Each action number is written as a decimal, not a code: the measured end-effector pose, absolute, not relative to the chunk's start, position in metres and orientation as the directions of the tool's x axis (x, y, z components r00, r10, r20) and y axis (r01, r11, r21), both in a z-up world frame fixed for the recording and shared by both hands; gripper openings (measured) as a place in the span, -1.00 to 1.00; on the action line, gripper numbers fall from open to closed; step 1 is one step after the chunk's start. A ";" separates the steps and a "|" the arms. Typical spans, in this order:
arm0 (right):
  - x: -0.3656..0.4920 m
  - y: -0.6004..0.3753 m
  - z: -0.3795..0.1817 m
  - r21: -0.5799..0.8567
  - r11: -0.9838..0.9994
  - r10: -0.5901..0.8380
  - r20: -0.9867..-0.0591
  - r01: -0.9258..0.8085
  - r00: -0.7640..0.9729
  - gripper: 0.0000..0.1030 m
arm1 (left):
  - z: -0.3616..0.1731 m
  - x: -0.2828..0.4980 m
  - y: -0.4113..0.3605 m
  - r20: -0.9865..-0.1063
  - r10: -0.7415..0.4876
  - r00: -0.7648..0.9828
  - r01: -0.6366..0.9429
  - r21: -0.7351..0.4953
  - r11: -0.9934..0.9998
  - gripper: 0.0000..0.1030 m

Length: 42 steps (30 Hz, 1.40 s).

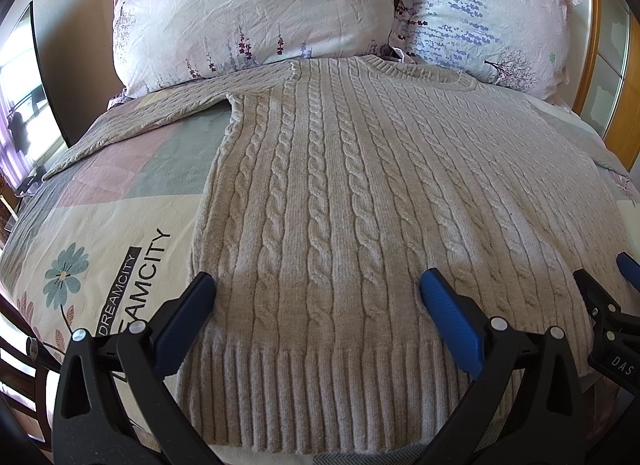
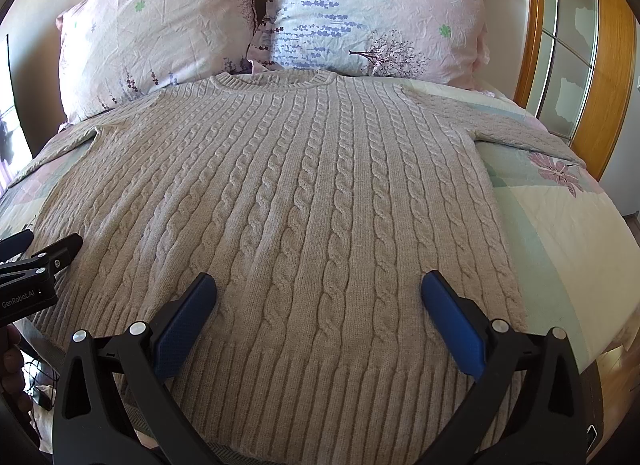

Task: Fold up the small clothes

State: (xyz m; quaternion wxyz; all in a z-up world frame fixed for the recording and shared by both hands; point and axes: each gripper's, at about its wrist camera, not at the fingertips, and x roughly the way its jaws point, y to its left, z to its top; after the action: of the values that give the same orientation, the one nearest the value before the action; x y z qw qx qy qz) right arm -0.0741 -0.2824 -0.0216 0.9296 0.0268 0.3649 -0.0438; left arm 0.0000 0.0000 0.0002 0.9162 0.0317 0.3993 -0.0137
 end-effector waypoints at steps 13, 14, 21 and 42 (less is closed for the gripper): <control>-0.063 -0.292 -0.016 0.042 0.999 0.022 -0.730 0.013 0.683 0.97 | 0.005 0.010 0.000 -0.758 -0.019 0.651 0.087 0.050 0.995 0.97; -0.054 -0.304 -0.009 0.080 0.997 0.049 -0.751 0.017 0.658 0.97 | 0.005 0.012 0.000 -0.769 -0.026 0.639 0.097 0.046 0.994 0.97; 0.018 -0.489 0.048 0.261 0.874 -0.110 -0.716 0.410 0.689 0.97 | 0.031 0.044 0.028 -0.794 -0.193 0.577 0.092 -0.171 0.981 0.96; 0.067 -0.721 -0.009 0.435 0.348 -0.251 -0.810 0.830 0.530 -0.86 | 0.052 0.133 0.106 -0.839 0.031 0.542 -0.248 -0.125 0.961 0.96</control>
State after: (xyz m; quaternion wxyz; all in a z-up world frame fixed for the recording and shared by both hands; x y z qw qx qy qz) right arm 0.0669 -0.7213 -0.0095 0.7535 0.4440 0.3261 -0.3590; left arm 0.1333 0.1063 0.0516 0.8706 -0.1151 0.4715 0.0801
